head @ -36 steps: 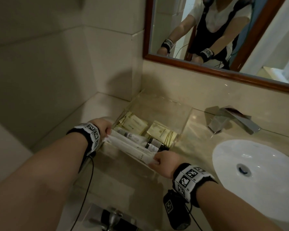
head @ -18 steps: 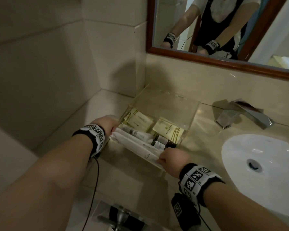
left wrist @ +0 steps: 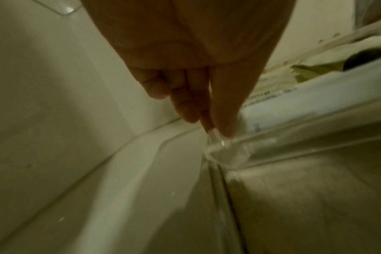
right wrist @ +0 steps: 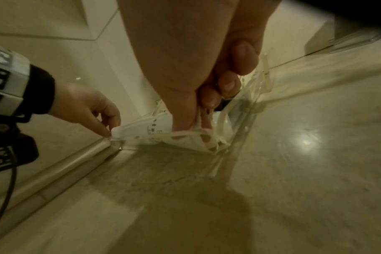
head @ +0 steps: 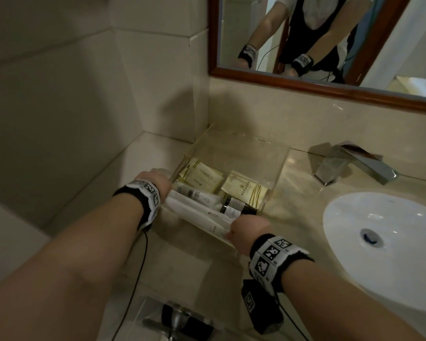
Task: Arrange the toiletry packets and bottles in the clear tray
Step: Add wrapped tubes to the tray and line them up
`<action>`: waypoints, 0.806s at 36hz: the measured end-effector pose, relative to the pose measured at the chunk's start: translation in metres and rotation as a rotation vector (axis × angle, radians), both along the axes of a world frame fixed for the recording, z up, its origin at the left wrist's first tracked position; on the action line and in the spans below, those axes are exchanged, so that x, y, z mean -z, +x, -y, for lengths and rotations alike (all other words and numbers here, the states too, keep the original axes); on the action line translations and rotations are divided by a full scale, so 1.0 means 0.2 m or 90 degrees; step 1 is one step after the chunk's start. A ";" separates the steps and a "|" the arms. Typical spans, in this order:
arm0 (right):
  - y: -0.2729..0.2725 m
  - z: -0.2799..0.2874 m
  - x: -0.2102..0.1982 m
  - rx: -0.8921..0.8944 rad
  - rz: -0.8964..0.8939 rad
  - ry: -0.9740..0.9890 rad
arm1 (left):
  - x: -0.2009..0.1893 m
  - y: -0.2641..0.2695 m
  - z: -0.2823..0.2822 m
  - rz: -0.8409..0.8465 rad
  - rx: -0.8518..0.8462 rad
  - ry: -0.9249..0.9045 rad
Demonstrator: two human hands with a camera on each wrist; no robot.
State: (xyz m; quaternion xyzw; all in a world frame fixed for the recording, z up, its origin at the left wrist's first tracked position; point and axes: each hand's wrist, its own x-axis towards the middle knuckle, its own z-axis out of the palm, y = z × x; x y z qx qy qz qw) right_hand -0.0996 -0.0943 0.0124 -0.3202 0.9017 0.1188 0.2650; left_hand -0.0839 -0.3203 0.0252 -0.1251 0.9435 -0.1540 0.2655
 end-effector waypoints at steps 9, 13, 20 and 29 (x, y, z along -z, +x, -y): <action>0.02 -0.09 -0.05 0.125 -0.002 -0.240 | -0.08 -0.04 -0.07 -0.082 0.098 0.191; 0.02 -0.09 -0.01 0.170 0.054 -0.250 | -0.02 -0.04 -0.09 -0.033 0.096 0.216; 0.00 -0.01 0.02 0.199 0.053 -0.233 | 0.04 -0.04 -0.05 -0.085 0.048 0.260; -0.01 -0.01 0.03 0.145 0.039 -0.243 | 0.10 0.03 0.02 -0.129 -0.051 0.329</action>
